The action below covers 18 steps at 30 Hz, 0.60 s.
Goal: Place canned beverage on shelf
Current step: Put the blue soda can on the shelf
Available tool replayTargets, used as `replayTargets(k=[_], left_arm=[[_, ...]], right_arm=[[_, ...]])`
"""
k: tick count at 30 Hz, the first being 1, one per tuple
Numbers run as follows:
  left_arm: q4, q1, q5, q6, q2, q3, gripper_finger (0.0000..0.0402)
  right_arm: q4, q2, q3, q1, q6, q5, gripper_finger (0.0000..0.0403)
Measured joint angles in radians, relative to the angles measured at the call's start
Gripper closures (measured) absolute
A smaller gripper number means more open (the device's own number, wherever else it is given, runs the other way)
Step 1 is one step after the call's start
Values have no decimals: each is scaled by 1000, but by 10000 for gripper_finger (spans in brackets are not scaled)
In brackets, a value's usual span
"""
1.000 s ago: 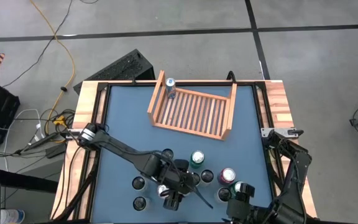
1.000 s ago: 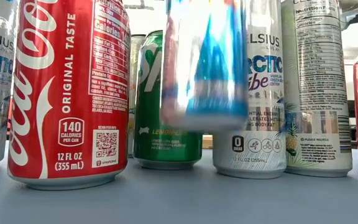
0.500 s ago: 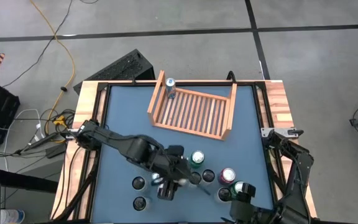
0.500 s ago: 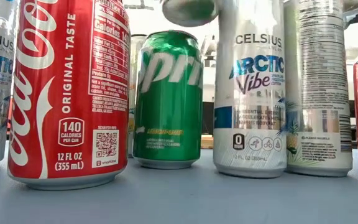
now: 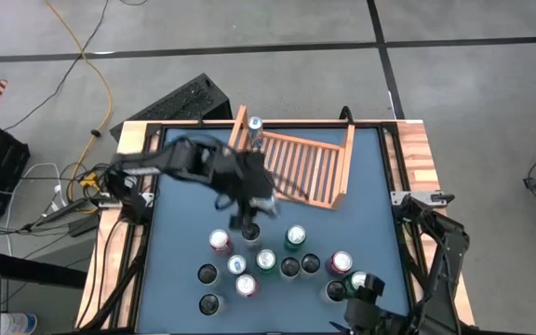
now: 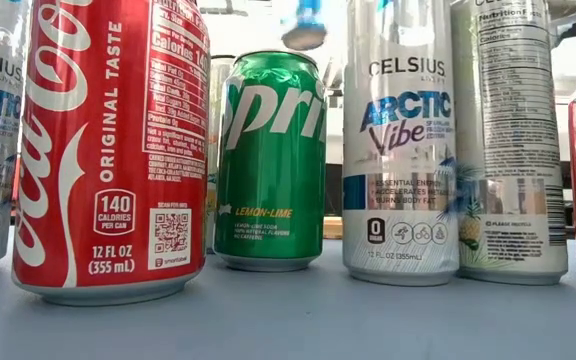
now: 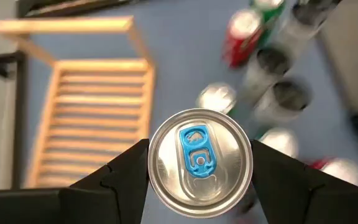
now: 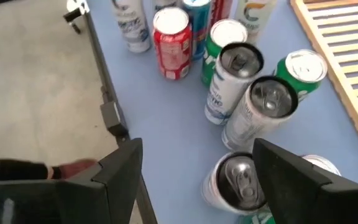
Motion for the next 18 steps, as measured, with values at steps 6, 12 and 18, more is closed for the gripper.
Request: replayTargets(k=[6, 12, 18], left_arm=[[-36, 235, 135, 170, -43, 0, 177], [-28, 452, 290, 358, -31, -14, 174], [70, 631, 495, 363, -24, -143, 177]], right_arm=[[0, 0, 0, -78, 38, 9, 111], [0, 0, 0, -147, 39, 10, 111], [0, 0, 0, -200, 39, 11, 111]])
